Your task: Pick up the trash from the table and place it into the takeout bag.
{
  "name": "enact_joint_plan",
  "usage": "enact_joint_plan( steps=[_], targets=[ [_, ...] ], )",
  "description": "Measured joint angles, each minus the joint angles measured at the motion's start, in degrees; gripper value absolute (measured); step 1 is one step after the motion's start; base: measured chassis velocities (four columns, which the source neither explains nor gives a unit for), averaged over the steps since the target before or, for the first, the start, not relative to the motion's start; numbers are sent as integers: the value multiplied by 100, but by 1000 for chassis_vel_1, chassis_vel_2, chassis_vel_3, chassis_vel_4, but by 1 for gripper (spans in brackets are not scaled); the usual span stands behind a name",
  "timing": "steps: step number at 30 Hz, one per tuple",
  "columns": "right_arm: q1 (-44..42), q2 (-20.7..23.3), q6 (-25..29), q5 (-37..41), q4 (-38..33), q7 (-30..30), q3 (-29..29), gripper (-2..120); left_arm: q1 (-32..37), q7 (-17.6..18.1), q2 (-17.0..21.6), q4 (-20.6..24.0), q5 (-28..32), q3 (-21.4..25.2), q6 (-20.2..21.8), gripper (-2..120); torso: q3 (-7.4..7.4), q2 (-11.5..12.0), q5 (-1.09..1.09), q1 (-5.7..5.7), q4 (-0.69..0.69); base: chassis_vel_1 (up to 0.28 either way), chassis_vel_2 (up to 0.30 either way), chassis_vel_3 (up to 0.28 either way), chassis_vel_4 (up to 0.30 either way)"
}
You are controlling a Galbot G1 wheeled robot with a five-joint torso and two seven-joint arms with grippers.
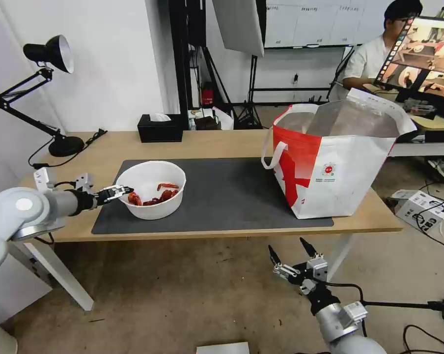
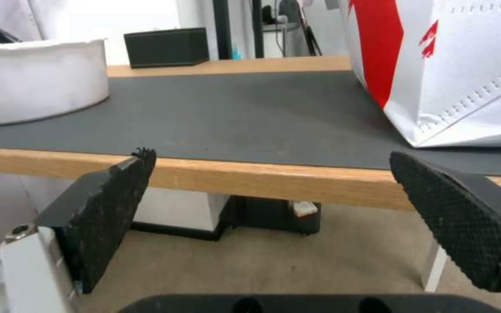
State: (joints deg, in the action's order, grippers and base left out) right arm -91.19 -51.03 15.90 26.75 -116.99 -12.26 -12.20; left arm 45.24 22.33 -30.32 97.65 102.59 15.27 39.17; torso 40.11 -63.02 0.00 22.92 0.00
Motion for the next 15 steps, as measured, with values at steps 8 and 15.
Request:
enact_joint_plan(
  steps=[8,15],
  targets=[
    [0,0,0,0,0,0,0,100,-297,263,-37,-123,-20,-293,8,91,0,0,0,0,0,0,0,0,0],
    [0,0,0,0,0,0,0,100,-367,388,-68,-142,-22,-435,16,64,0,0,0,0,0,0,0,0,0]
  ],
)
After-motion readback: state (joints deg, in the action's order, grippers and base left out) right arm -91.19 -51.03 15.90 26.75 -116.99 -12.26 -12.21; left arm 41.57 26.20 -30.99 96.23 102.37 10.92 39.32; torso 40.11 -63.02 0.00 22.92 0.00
